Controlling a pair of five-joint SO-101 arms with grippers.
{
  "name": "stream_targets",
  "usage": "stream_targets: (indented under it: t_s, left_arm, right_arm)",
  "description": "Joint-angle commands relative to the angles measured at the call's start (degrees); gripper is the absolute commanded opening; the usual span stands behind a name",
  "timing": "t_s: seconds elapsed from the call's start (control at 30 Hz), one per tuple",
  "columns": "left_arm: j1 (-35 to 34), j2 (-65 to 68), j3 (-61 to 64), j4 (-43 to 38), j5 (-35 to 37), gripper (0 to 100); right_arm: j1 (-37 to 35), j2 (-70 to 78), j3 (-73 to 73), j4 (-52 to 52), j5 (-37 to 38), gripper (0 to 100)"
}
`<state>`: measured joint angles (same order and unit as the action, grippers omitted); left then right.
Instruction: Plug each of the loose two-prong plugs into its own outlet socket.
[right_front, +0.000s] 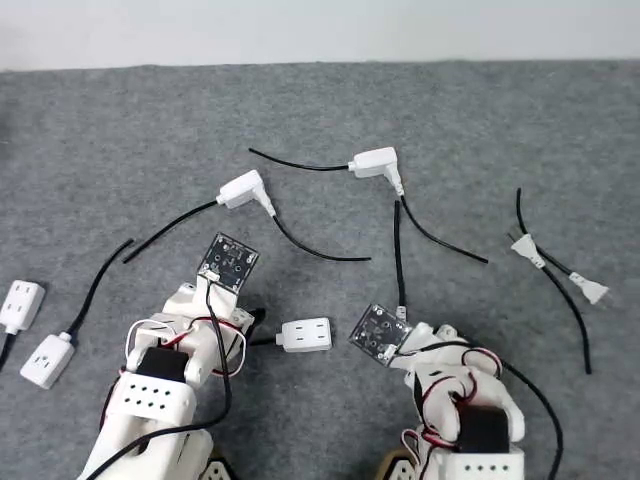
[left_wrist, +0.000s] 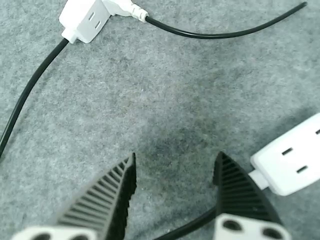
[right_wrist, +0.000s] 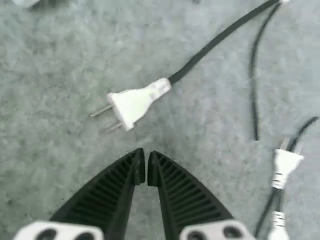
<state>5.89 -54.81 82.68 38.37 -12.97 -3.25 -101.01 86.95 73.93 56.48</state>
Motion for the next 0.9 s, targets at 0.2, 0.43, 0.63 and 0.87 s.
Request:
stream_targets:
  t_s: [0.2,0.43,0.63,0.87]
  left_arm:
    - [0.3,-0.7,-0.4,-1.3,0.3,24]
    - [0.3,-0.7,-0.4,-1.3,0.3,24]
    - [0.3,-0.7,-0.4,-1.3,0.3,24]
    - [0.3,-0.5,-0.4,-2.3,0.3,24]
  right_arm:
    - [-0.4,32.6,-24.2,-2.7,-6.8,0.9]
    - [-0.4,61.3,-28.2,-8.8,-5.1,0.9]
    - [-0.3,75.2,-28.2,-15.3,6.8,0.9]
    - [-1.8,81.2,-28.4,-21.4,7.3,0.9]
